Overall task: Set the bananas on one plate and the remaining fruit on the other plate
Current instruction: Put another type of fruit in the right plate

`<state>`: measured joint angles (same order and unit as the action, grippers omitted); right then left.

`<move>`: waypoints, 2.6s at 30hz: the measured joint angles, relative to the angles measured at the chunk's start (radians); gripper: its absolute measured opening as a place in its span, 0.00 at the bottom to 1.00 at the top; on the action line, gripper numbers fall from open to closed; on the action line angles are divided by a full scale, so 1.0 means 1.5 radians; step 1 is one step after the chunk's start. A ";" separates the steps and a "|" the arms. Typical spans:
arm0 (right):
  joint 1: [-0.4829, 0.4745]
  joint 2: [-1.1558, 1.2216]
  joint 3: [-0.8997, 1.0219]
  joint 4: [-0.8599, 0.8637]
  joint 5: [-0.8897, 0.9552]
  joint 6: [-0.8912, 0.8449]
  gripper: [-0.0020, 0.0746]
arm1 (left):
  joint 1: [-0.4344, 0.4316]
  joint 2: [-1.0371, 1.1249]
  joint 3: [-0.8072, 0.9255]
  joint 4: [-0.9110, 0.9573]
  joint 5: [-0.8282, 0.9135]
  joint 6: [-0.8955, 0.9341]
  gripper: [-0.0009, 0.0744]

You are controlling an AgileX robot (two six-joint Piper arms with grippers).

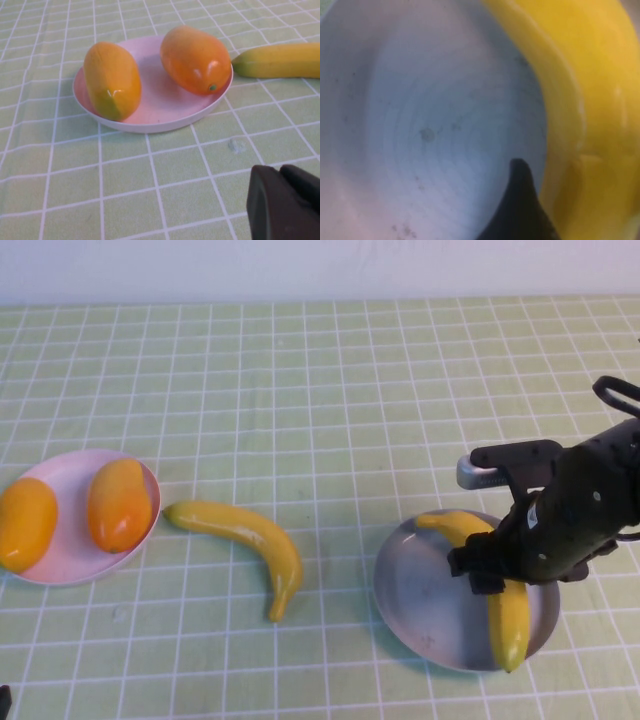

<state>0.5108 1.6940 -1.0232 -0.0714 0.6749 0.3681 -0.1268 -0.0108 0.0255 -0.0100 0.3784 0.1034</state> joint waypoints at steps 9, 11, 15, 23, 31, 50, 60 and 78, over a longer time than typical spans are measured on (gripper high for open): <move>0.008 -0.003 -0.092 0.000 0.098 -0.005 0.66 | 0.000 0.000 0.000 0.000 0.000 0.000 0.01; 0.025 -0.004 -0.133 0.007 0.125 -0.032 0.66 | 0.000 0.000 0.000 0.000 0.000 0.000 0.01; 0.073 0.017 -0.227 0.037 0.158 -0.114 0.66 | 0.000 0.000 0.000 0.000 0.000 0.000 0.01; 0.158 0.176 -0.429 0.057 0.181 -0.269 0.66 | 0.000 0.000 0.000 0.000 0.000 0.001 0.01; 0.184 0.338 -0.639 0.059 0.239 -0.301 0.66 | 0.000 0.000 0.000 0.000 0.000 0.001 0.01; 0.195 0.469 -0.763 0.048 0.278 -0.302 0.58 | 0.000 0.000 0.000 0.000 0.000 0.003 0.01; 0.196 0.427 -0.761 0.048 0.313 -0.253 0.42 | 0.000 0.000 0.000 0.000 0.000 0.003 0.01; 0.124 0.060 -0.261 -0.044 0.266 0.057 0.42 | 0.000 0.000 0.000 0.000 0.000 0.003 0.01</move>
<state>0.6973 1.7846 -1.4148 -0.1376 1.0740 0.4535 -0.1268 -0.0108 0.0255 -0.0100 0.3784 0.1072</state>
